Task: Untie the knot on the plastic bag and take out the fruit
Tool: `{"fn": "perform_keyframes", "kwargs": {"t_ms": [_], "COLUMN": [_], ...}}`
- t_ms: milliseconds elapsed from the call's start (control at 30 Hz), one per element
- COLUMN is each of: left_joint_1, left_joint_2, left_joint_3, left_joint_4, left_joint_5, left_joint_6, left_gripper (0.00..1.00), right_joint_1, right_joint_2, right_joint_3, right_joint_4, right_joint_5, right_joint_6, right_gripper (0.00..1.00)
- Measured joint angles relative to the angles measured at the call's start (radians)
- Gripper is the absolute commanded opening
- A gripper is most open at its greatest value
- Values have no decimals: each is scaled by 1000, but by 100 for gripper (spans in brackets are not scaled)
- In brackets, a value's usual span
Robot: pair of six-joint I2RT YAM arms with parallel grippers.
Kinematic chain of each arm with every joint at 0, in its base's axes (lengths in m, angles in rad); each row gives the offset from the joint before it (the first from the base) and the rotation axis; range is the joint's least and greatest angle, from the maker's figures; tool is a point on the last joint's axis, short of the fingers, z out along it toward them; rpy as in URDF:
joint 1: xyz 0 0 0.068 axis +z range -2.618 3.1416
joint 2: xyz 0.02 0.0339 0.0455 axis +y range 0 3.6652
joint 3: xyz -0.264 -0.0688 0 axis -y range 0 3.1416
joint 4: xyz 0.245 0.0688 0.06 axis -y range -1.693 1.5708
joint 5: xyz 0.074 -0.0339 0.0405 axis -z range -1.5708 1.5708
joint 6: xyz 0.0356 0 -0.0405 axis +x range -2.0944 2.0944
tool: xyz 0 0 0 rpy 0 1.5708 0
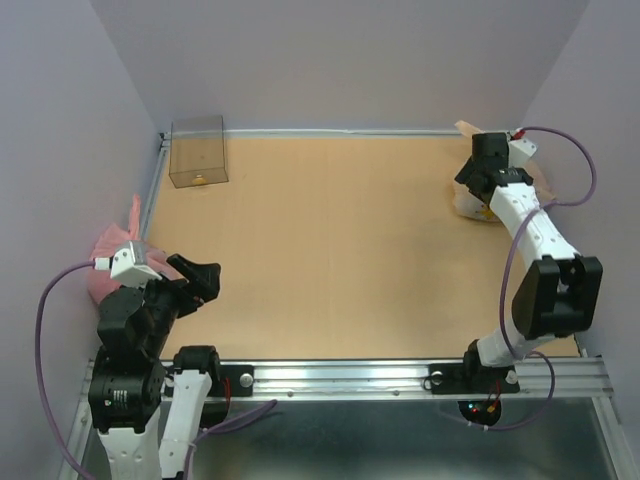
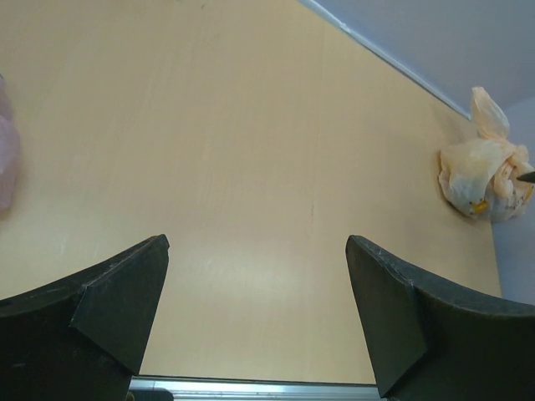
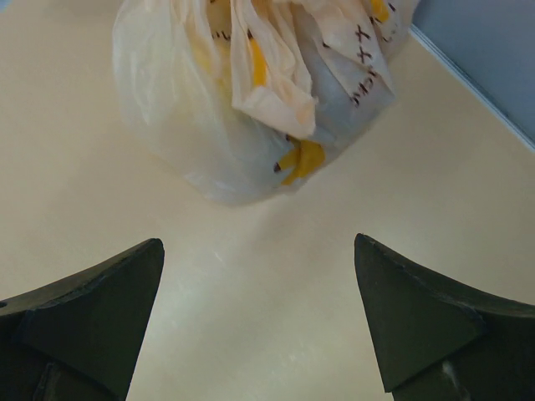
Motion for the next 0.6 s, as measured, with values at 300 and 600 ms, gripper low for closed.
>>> {"fn": "perform_keyframes", "kwargs": {"t_ms": [300,600], "left_joint_1": [0,0], "left_joint_2": [16,48], "left_joint_3": [-25,-29], "left_joint_4": [2,6], "left_joint_5": [26,26], "left_joint_6": [11,18], "left_gripper": [99,99], "right_joint_1": [-22,-13], "right_joint_2": [452,634], "right_joint_3": [296,399], "right_joint_4": [55,78], "right_joint_5": [51,26], "right_joint_6": [137,136], "right_gripper": [82,0]}}
